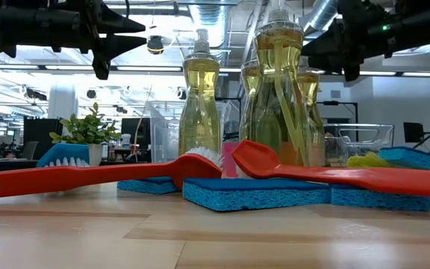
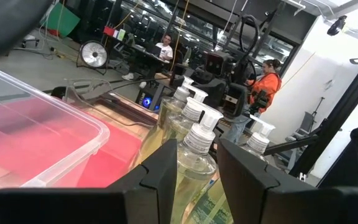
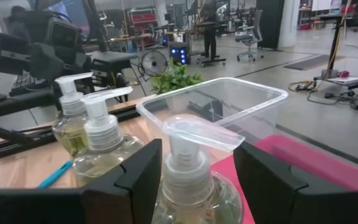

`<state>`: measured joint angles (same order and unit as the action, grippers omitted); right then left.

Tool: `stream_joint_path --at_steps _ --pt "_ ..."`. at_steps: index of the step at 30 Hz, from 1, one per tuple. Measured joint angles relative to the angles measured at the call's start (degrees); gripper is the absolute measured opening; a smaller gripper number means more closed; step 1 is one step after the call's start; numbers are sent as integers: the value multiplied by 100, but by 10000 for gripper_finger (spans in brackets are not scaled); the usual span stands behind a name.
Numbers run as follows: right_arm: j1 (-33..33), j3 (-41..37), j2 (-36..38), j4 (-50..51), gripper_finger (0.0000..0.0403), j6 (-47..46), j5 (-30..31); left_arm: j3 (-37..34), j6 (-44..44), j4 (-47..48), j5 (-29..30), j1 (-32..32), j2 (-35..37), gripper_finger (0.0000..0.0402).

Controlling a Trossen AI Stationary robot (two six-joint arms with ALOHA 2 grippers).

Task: Pick & Place Kitchen Sink Supplies
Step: Put the transparent soap dispenser into the transparent container

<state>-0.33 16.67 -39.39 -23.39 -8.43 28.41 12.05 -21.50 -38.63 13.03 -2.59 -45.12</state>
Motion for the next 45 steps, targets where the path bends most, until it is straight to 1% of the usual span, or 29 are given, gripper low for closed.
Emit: stream_joint_path --at_steps 10,20,25,31,33,35,41,43,45 --pt "-88 2 -305 -6 196 -6 -16 0 0 0 0 0 0 116" --pt "-88 0 -497 -349 183 -1 -12 0 0 0 -2 0 0 116" --pt "-88 0 -487 -357 163 -2 -10 0 0 0 0 0 0 116" --pt "-78 0 -486 -371 120 2 0 0 0 0 -2 0 0 116" --pt "-43 0 -486 -377 111 7 21 0 0 0 -2 0 0 116" --pt "-22 0 -486 -394 112 7 21 -2 0 0 -2 0 0 116" --pt "-7 0 -486 -498 140 0 -3 -2 0 2 -1 0 0 116" --pt "-7 87 -488 -372 137 9 -1 -2 0 2 -2 0 0 116" --pt "-5 226 -491 -211 127 165 -1 -2 0 2 0 0 -2 116"
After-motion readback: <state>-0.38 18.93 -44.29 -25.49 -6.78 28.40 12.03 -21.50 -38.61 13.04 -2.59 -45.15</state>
